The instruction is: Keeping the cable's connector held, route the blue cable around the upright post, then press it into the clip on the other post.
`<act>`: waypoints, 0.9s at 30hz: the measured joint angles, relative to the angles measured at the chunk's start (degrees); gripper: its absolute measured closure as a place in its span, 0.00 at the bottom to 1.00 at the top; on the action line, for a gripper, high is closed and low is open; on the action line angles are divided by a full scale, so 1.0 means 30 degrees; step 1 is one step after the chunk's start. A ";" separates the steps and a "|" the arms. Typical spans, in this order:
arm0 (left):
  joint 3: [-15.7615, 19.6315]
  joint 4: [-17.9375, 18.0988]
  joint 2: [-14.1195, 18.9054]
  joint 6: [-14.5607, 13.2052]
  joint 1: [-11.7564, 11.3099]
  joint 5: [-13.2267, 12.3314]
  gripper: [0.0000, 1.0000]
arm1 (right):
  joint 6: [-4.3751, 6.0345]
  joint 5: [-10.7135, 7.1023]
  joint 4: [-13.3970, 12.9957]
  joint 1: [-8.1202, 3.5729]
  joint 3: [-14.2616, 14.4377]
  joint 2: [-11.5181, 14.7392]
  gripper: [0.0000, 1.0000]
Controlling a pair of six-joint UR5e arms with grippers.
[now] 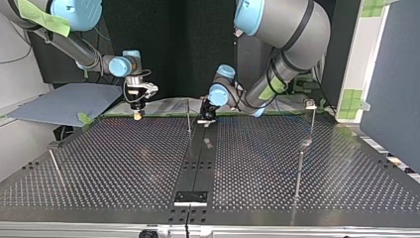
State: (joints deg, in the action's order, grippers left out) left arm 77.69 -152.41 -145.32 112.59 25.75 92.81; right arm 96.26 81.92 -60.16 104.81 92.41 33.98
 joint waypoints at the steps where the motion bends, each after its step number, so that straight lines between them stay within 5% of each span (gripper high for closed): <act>1: 0.0001 -0.0142 0.0000 -0.0199 0.0043 0.0073 0.00 | 0.0001 0.0001 0.0003 0.0000 0.0000 0.0000 1.00; 11: 0.0004 -0.1668 0.0009 -0.1834 0.0425 0.1192 0.00 | 0.0002 0.0000 0.0123 0.0000 0.0002 0.0000 1.00; 27: 0.0158 -0.4211 0.0601 -0.4380 0.1340 0.1082 0.00 | 0.0026 0.0000 0.0210 -0.0079 -0.0004 -0.0003 1.00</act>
State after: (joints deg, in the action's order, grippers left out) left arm 78.17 -165.04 -143.52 99.45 29.77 96.06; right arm 96.33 81.92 -59.52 104.58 92.40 33.97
